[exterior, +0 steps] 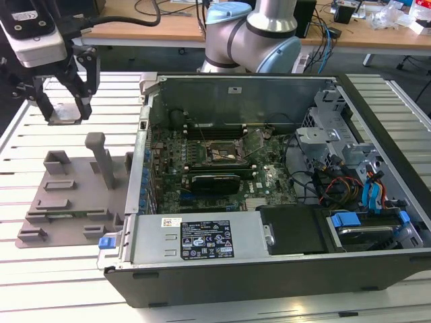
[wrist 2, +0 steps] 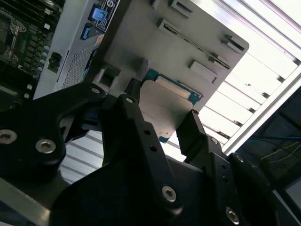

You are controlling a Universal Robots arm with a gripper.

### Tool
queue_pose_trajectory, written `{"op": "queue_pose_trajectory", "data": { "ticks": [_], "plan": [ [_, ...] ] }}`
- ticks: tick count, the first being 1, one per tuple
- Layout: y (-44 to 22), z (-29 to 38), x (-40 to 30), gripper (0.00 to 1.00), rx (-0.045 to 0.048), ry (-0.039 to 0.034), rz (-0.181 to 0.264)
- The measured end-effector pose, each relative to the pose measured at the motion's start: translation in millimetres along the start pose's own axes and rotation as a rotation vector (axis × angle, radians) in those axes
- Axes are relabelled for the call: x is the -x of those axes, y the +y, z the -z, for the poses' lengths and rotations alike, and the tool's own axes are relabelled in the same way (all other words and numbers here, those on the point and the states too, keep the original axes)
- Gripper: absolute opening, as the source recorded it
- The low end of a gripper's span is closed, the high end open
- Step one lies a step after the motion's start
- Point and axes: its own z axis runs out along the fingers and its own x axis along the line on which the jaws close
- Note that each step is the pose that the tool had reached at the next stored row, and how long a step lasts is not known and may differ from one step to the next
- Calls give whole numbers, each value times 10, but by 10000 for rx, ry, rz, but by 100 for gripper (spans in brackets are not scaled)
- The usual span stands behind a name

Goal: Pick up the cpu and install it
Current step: 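Pick up the cpu and move it towards the insertion slot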

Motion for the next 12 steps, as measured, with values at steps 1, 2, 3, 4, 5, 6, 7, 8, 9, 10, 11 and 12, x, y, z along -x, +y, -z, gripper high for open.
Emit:
{"op": "queue_pose_trajectory", "data": {
  "ticks": [1,2,3,4,5,6,7,8,9,10,11,12],
  "plan": [
    [0,-1,18,55,-2,0,0],
    [-1,-2,49,55,-6,0,0],
    [-2,-3,70,55,-8,0,1],
    [-2,-5,99,55,-11,0,1],
    [-3,-6,127,55,-14,0,1],
    [-3,-9,171,55,-20,-1,1],
    [-4,-10,204,55,-25,0,1],
    [-4,-12,223,55,-27,0,1],
    [-5,-14,259,55,-31,0,1],
    [-6,-16,292,55,-36,1,2],
    [-6,-17,317,55,-40,1,2],
    [-7,-18,335,55,-42,0,2]
  ]
}}
